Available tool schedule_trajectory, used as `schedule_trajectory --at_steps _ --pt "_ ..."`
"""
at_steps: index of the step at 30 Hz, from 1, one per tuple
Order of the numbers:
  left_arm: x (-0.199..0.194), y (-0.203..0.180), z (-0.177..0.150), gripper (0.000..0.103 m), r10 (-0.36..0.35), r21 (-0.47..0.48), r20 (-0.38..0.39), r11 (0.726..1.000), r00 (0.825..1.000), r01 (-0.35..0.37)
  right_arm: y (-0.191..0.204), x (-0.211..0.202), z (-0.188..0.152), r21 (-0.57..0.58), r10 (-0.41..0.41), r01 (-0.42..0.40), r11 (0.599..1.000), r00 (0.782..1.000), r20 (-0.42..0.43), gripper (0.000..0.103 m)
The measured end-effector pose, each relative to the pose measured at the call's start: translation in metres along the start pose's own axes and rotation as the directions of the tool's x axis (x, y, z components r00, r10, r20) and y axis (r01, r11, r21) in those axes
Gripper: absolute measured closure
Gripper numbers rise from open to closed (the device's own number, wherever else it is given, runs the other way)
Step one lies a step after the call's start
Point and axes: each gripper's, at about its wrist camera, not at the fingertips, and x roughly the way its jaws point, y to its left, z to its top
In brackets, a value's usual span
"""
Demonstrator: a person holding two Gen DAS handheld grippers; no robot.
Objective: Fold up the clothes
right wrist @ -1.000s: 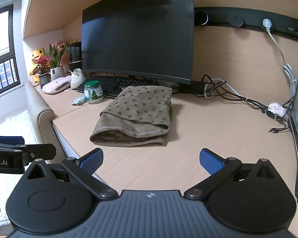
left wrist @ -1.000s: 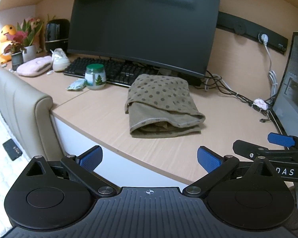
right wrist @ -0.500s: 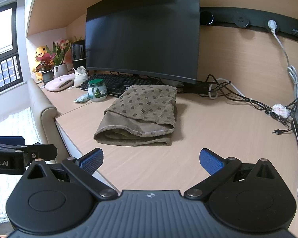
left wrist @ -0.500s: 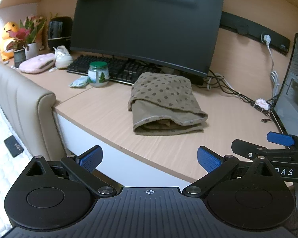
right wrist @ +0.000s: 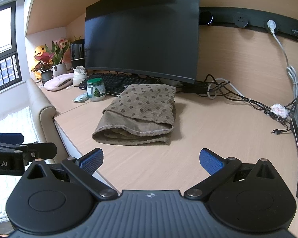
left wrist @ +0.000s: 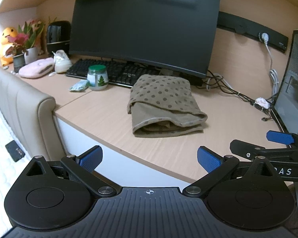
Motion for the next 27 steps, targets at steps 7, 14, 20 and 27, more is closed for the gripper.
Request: schedule_trajectory --at_steps 7,14,20,27 --pt "0.002 -0.001 0.001 0.0 0.007 0.01 -0.002 1.0 1.0 -0.007 -0.002 -0.002 -0.001 0.005 -0.007 0.007 1.0 1.0 0.002 0.0" --pt "0.004 -0.004 0.003 0.0 0.02 0.013 -0.001 1.0 1.0 -0.02 -0.005 -0.003 0.002 0.014 -0.015 0.015 1.0 1.0 0.017 0.0" --pt "0.002 -0.007 0.009 0.0 0.025 0.024 0.017 0.999 1.0 -0.025 -0.012 -0.005 0.006 0.029 -0.028 0.028 0.999 0.999 0.031 0.0" --pt "0.003 -0.013 0.012 0.0 0.013 0.034 0.022 0.999 1.0 -0.014 -0.016 -0.005 0.005 0.04 -0.035 0.034 0.999 0.999 0.03 0.0"
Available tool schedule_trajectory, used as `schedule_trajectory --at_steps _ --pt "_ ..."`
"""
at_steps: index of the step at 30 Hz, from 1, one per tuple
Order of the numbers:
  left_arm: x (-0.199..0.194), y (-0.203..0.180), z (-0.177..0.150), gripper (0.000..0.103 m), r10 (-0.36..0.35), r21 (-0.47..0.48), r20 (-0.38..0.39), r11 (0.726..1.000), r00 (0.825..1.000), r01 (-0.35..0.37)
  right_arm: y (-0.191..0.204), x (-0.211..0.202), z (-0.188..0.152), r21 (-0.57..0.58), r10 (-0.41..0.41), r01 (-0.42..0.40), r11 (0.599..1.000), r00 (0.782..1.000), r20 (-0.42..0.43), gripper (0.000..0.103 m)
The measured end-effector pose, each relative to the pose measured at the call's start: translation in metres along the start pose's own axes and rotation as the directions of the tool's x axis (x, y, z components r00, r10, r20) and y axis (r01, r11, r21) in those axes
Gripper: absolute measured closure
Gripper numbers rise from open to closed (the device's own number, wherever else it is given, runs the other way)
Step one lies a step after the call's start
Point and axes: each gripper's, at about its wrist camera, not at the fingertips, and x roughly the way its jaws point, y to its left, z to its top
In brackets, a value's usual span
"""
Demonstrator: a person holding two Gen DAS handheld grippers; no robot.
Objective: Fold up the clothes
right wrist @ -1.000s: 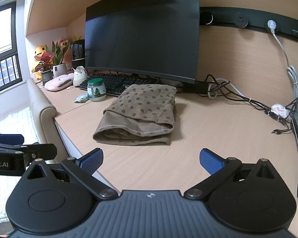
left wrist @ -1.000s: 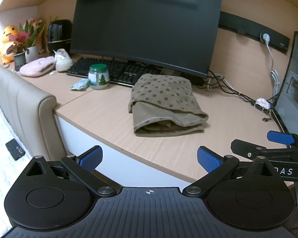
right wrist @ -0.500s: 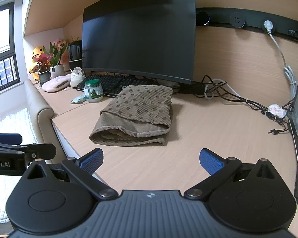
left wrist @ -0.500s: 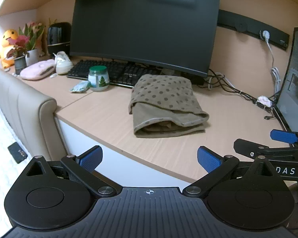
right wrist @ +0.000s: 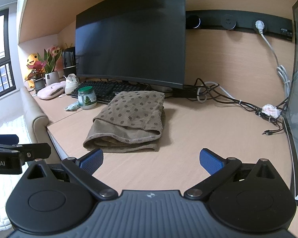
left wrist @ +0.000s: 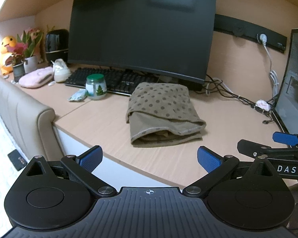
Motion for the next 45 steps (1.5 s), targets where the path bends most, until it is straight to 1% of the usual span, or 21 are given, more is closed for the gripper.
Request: schedule_trajectory --at_steps 28,42,45 --pt "0.0065 -0.0066 -0.0008 0.0 0.005 -0.002 -0.028 1.0 1.0 -0.005 -0.0071 0.0032 -0.0019 0.006 -0.002 0.002 1.0 1.0 -0.012 0.0" --pt "0.0061 -0.0044 -0.0016 0.0 0.012 -0.005 -0.032 1.0 0.999 -0.013 -0.0019 0.003 -0.0022 -0.005 0.002 -0.002 1.0 1.0 -0.014 0.0" --pt "0.0078 -0.0016 -0.0009 0.0 0.0 -0.018 -0.04 1.0 0.999 0.0 -0.0007 0.0036 -0.0013 -0.007 0.007 -0.007 1.0 1.0 -0.022 0.0"
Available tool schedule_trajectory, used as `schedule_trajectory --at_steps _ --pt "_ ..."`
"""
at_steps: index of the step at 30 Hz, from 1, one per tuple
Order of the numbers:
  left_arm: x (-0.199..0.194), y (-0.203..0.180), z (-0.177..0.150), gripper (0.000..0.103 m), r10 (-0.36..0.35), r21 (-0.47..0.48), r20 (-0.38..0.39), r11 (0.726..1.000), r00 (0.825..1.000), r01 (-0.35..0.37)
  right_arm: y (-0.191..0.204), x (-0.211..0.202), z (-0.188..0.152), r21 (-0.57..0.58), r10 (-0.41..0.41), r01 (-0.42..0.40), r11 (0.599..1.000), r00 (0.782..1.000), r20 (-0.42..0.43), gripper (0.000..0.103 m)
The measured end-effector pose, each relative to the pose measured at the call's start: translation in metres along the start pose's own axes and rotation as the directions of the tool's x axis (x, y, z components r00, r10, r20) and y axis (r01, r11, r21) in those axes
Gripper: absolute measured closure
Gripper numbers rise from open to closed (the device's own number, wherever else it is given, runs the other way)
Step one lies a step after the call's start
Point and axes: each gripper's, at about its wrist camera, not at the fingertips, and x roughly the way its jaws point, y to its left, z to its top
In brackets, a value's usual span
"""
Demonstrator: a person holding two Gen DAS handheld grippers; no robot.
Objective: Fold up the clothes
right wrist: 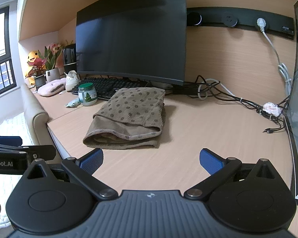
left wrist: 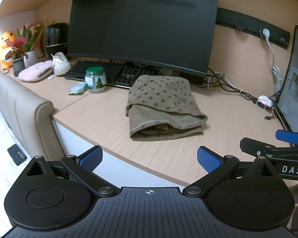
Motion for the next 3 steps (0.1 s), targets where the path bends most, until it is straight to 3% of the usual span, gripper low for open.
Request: schedule_trajectory --at_steps 3 --pt "0.0011 0.0035 0.0056 0.0 0.001 -0.014 0.024 1.0 1.0 -0.001 0.0012 -0.0001 0.0069 -0.006 0.005 -0.005 1.0 1.0 -0.01 0.0"
